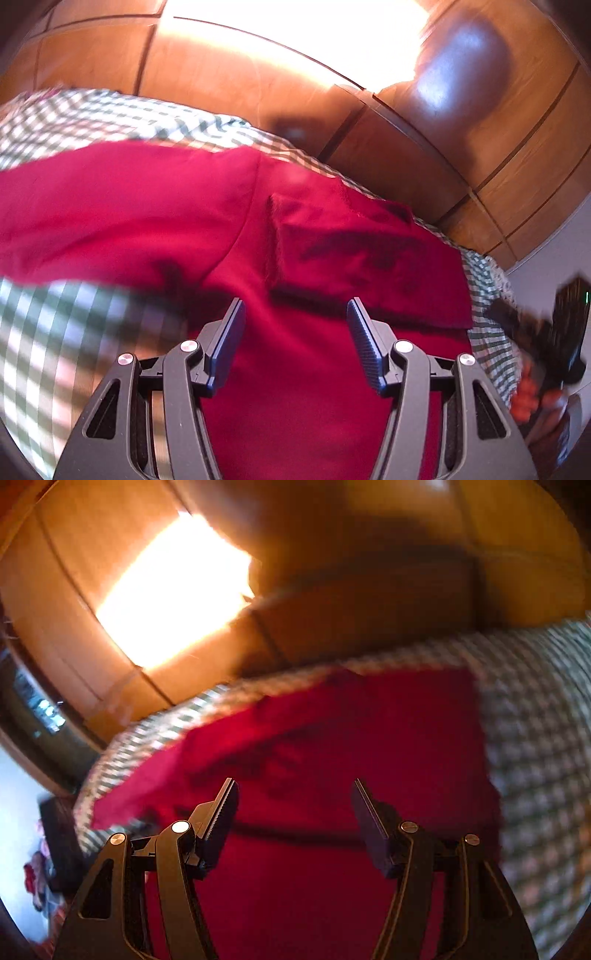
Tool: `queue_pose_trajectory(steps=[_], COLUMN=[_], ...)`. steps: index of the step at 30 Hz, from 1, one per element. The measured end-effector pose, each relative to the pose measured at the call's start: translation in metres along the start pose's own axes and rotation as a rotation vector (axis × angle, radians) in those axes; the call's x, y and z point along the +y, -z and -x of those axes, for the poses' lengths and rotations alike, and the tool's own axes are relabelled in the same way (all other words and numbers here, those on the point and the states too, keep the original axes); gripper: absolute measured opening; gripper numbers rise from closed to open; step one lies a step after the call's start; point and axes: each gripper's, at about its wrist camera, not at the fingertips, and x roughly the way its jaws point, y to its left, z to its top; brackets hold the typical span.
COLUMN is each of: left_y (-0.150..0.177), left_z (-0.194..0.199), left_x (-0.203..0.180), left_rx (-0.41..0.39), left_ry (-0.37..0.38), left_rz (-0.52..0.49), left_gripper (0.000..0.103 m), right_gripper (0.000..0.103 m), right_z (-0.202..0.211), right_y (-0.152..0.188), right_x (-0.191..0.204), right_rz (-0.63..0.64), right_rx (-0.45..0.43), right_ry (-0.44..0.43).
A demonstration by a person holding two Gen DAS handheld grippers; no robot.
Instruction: Fold small clothes
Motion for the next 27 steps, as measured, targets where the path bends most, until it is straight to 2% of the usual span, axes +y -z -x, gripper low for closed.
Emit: queue_pose_trajectory(steps=[4, 7, 8, 10, 11, 14, 17, 19, 20, 21, 22, 23, 25, 27], left_y=[-0.022, -0.035, -0.037, -0.044, -0.049, -0.066, -0.075, -0.072, -0.069, -0.065, -0.060, -0.054, -0.046, -0.037], left_z=[-0.034, -0.058, -0.061, -0.070, -0.070, -0.050, -0.033, -0.041, -0.047, -0.055, -0.061, -0.061, -0.057, -0.046], left_x=[-0.004, -0.011, -0.013, -0.023, -0.029, -0.038, -0.038, -0.032, -0.028, -0.022, -0.016, -0.007, 0.003, 0.011], left_rx=[0.048, 0.081, 0.082, 0.083, 0.060, -0.033, -0.094, -0.068, -0.042, -0.009, 0.013, 0.004, 0.002, -0.022], left_ry=[-0.025, -0.037, -0.035, -0.062, -0.079, -0.064, -0.096, -0.179, -0.218, -0.268, -0.307, -0.336, -0.330, -0.308], left_rz=[-0.003, -0.017, -0.028, -0.074, -0.094, -0.107, -0.126, -0.144, -0.152, -0.156, -0.149, -0.133, -0.111, -0.075], left_gripper=[0.055, 0.040, 0.024, 0.004, 0.002, 0.002, 0.002, 0.005, 0.011, 0.026, 0.066, 0.072, 0.071, 0.064], right_gripper=[0.062, 0.062, 0.062, 0.062, 0.062, 0.062, 0.062, 0.062, 0.062, 0.063, 0.066, 0.066, 0.070, 0.073], right_z=[0.006, 0.008, 0.008, 0.005, 0.000, -0.015, -0.039, -0.062, -0.076, -0.084, -0.089, -0.090, -0.090, -0.091], right_y=[0.022, 0.018, 0.013, 0.003, -0.005, -0.022, -0.037, -0.038, -0.034, -0.030, -0.023, -0.018, -0.015, -0.014], right_x=[-0.045, -0.056, -0.058, -0.056, -0.052, -0.043, -0.036, -0.040, -0.044, -0.046, -0.045, -0.042, -0.038, -0.039], right_rz=[-0.080, -0.111, -0.110, -0.094, -0.080, -0.031, 0.028, 0.041, 0.039, 0.051, 0.085, 0.109, 0.129, 0.129], right_rx=[0.026, 0.009, -0.002, -0.021, -0.030, -0.043, -0.049, -0.024, 0.005, 0.013, -0.010, -0.038, -0.058, -0.058], right_ry=[0.076, 0.095, 0.098, 0.106, 0.110, 0.136, 0.229, 0.307, 0.343, 0.368, 0.393, 0.410, 0.445, 0.461])
